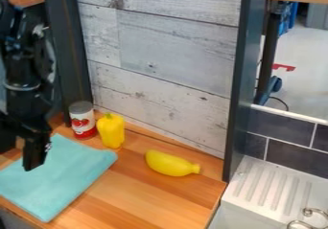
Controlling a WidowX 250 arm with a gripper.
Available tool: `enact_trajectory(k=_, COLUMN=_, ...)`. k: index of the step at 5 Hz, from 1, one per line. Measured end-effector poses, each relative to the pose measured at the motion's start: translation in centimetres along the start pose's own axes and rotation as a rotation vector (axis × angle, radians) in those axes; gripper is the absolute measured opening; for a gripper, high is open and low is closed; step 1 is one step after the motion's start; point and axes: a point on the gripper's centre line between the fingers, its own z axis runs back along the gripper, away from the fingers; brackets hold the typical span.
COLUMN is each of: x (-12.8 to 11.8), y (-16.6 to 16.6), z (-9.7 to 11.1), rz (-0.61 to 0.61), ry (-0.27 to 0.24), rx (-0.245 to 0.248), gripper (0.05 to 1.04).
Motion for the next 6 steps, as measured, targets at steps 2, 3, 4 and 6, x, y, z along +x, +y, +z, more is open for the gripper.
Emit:
enact_trajectory(k=2, x=2.4, y=1.6, z=-2.5, rz=-0.047, ry=-0.013, rx=-0.027, gripper=1.0)
enact_trajectory(k=3, x=3.6, y=1.9, z=-4.7, rz=-0.041, ry=-0.003, rx=-0.019, gripper=1.0)
enact_trajectory(k=4, x=3.9, y=2.3, z=-5.9, rz=0.005, ry=0.012, rx=0.016, gripper=1.0)
enact_trajectory(k=6, x=4.8, y=-0.3, z=-6.8, rz=-0.083, ry=0.052, rx=0.01, gripper=1.0)
